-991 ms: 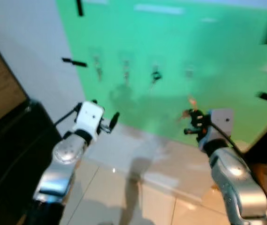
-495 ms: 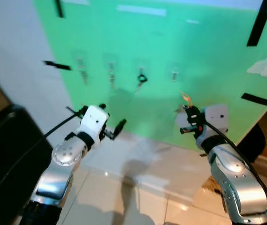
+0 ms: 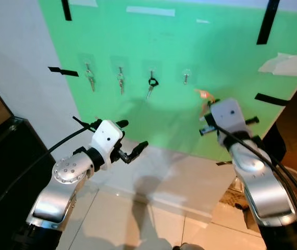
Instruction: Hang keys on a hook
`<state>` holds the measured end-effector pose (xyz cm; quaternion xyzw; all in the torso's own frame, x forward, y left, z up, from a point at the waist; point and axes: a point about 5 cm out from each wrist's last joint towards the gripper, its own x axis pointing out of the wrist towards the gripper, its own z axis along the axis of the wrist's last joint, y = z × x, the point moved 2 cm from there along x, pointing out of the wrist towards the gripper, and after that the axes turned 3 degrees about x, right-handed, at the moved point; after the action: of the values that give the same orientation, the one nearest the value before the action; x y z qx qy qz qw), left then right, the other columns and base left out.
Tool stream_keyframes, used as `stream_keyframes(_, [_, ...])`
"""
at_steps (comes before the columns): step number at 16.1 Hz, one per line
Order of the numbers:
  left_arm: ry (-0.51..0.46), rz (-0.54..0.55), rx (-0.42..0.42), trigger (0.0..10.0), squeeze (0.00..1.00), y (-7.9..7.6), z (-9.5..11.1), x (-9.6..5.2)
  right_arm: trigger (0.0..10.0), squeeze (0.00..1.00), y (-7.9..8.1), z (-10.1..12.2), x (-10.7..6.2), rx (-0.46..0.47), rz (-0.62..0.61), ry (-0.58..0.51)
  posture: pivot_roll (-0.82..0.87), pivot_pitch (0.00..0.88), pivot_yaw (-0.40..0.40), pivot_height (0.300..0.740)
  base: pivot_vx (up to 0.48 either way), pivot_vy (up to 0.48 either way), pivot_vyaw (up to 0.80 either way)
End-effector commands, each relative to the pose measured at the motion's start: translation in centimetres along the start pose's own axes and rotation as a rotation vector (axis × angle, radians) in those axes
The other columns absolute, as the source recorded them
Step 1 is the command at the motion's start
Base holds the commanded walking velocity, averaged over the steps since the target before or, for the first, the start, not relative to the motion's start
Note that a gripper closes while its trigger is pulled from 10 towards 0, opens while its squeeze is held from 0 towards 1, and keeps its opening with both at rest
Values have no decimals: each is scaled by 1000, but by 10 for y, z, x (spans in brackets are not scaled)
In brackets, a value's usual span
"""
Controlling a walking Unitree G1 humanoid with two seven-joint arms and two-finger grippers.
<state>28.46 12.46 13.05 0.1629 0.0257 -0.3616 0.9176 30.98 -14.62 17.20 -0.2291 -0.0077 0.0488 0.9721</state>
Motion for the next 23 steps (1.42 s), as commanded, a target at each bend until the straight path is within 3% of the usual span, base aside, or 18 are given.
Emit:
stream_keyframes(1, [-8, -20, 13, 10000, 0, -1, 5, -1, 10000, 0, 4, 6, 4, -21, 12, -13, -52, 0, 46, 740, 0, 0, 0])
stream_keyframes(3, [-5, -34, 14, 10000, 0, -1, 5, -1, 10000, 0, 17, 21, 15, -29, 91, -52, -50, 0, 51, 740, 0, 0, 0])
stream_keyframes(6, [-2, -43, 14, 10000, 0, -2, 5, -2, 10000, 0, 28, 34, 25, 40, 134, -69, -44, 0, 47, 740, 0, 0, 0])
stream_keyframes(10, [5, -47, 10, 10000, 0, -4, 4, -5, 10000, 0, 14, 37, 36, 36, 45, -45, -37, 0, 40, 740, 0, 0, 0])
stream_keyframes(15, [11, -46, 5, 10000, 0, -4, 4, -6, 10000, 0, 13, 31, 38, 59, 38, 12, -35, 0, 34, 740, 0, 0, 0])
stream_keyframes(19, [15, -47, -1, 10000, 0, -6, 3, -7, 10000, 0, 22, 31, 35, 121, 91, 29, -35, 0, 30, 740, 0, 0, 0])
stream_keyframes(23, [18, -53, -1, 10000, 0, -7, 3, -7, 10000, 0, 31, 22, 31, 103, 150, 84, -36, 0, 29, 740, 0, 0, 0])
